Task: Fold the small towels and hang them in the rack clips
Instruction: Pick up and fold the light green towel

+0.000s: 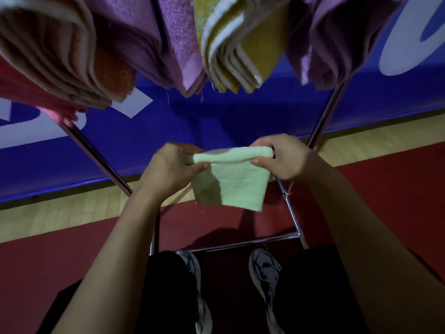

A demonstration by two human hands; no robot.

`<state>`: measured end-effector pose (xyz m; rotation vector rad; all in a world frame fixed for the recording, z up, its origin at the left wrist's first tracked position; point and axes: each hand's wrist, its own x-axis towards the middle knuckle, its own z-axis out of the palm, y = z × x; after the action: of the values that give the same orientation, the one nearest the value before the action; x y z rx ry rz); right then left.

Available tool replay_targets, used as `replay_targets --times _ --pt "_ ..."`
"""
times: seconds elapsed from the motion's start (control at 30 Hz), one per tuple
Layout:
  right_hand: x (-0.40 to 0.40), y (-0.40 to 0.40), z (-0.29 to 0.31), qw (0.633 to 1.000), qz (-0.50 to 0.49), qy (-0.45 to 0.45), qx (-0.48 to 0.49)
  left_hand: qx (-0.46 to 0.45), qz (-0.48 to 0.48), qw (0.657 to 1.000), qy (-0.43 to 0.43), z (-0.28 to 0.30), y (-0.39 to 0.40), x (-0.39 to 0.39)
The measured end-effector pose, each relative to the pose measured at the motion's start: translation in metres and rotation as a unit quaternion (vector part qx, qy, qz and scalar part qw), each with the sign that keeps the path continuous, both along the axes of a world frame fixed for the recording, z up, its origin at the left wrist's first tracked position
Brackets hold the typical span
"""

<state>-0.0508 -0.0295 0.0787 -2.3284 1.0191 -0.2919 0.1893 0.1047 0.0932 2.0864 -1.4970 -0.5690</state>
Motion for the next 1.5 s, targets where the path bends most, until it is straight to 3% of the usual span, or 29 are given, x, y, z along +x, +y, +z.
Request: replay_targets --times 0.5,0.6,0.63,0.77,0.9,1.0,1.17,1.3,1.5 --pt "0.000 0.005 0.006 0.998 0.043 -0.037 -0.015 0.175 -0.045 0.983 -0.003 0.002 -0.001 0.003" --pt "0.004 0.014 0.016 0.997 0.046 -0.054 0.013 0.189 -0.079 0.978 -0.042 0.002 0.001 0.004" --pt "0.007 0.019 0.018 0.997 0.040 -0.057 0.022 0.182 -0.105 0.977 -0.047 0.005 0.003 0.000" --pt "0.021 0.040 0.021 0.987 0.036 -0.102 0.121 0.099 -0.171 0.978 0.072 0.009 0.005 -0.040" --pt "0.022 0.043 0.024 0.977 0.017 -0.158 0.144 0.037 -0.151 0.987 0.034 0.002 -0.001 -0.056" --pt "0.015 0.037 0.022 0.963 0.009 -0.206 0.176 0.032 -0.112 0.989 0.096 0.008 -0.001 -0.049" --pt "0.000 0.032 0.011 0.990 0.063 0.009 0.123 0.040 -0.089 0.960 0.261 0.025 0.009 -0.033" --pt "-0.004 0.030 0.007 0.986 0.048 -0.057 0.147 0.036 -0.102 0.915 0.390 0.032 0.016 -0.020" --pt "-0.027 0.013 0.013 0.981 -0.004 -0.127 0.146 0.007 -0.110 0.877 0.468 0.036 0.023 -0.010"
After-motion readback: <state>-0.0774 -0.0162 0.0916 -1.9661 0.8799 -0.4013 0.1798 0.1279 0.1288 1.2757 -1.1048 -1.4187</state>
